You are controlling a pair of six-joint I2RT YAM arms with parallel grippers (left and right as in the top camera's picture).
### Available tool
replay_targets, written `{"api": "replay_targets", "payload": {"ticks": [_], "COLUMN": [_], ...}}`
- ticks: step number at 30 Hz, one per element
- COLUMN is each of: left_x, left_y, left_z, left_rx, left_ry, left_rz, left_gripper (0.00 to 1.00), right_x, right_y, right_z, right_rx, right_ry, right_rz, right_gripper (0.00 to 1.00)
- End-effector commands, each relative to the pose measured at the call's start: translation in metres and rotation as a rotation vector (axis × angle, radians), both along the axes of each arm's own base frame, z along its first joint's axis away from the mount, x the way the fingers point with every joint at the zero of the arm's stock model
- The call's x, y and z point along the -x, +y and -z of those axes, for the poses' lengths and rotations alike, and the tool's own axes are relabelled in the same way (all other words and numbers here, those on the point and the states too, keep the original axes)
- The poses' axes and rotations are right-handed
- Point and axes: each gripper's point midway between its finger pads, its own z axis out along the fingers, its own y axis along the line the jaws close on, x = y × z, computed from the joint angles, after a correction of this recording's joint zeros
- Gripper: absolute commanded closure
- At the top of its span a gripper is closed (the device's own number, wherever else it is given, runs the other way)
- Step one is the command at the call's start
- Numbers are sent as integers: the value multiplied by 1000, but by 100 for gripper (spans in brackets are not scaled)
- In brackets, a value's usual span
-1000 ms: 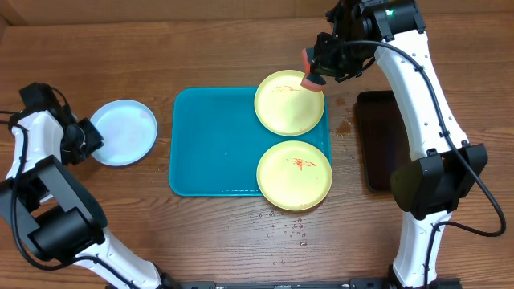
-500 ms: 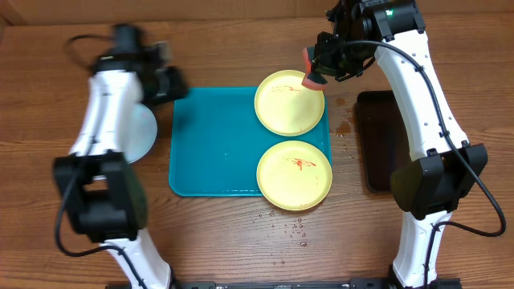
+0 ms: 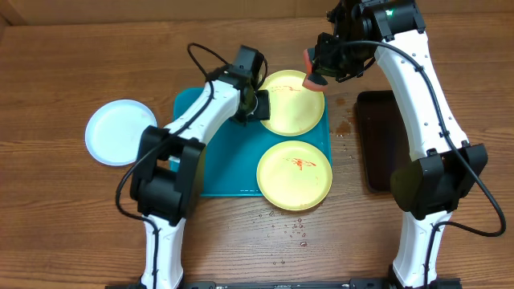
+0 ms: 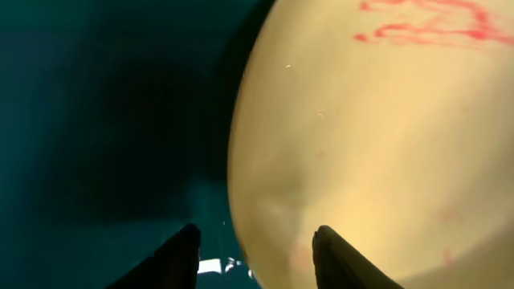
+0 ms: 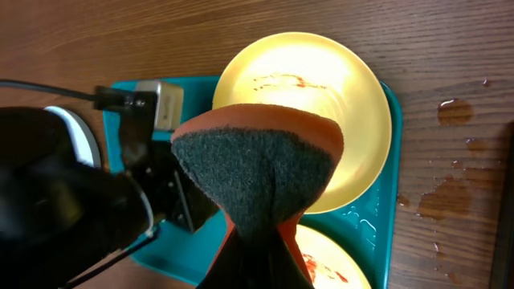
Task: Clean dirty plates on tray and stack at the side
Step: 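Grip top yellow plate rim with left gripper and drag it left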
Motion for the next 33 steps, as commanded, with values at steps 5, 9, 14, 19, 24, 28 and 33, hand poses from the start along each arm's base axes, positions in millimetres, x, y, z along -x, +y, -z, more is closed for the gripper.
{"api": "replay_targets", "payload": {"ticks": [5, 9, 14, 19, 24, 28, 33], "left_x": [-14, -10, -13, -33, -43, -27, 12], "left_y": [10, 8, 18, 46, 84, 115, 140], "left_z": [1, 20, 27, 16, -3, -10, -5], "left_rx": [-42, -60, -84, -121, -177, -241, -277], "left_ry": [-47, -20, -15, -58, -48, 37, 196], "left_rz": [-53, -24, -45, -107, -68, 46, 169], "left_gripper": [58, 74, 96, 96, 96, 96, 96], "right_x": [0, 0, -1, -1, -3, -6, -3], "right_y": [1, 1, 1, 2, 3, 4, 13], "right_z": [-15, -15, -15, -14, -7, -7, -7], "right_rx": [-7, -7, -7, 1, 9, 8, 12], "right_ry": [-42, -42, -43, -56, -51, -62, -75], "right_rz": [-6, -6, -6, -35, -55, -58, -97], "right_gripper": [96, 96, 96, 96, 96, 96, 96]}}
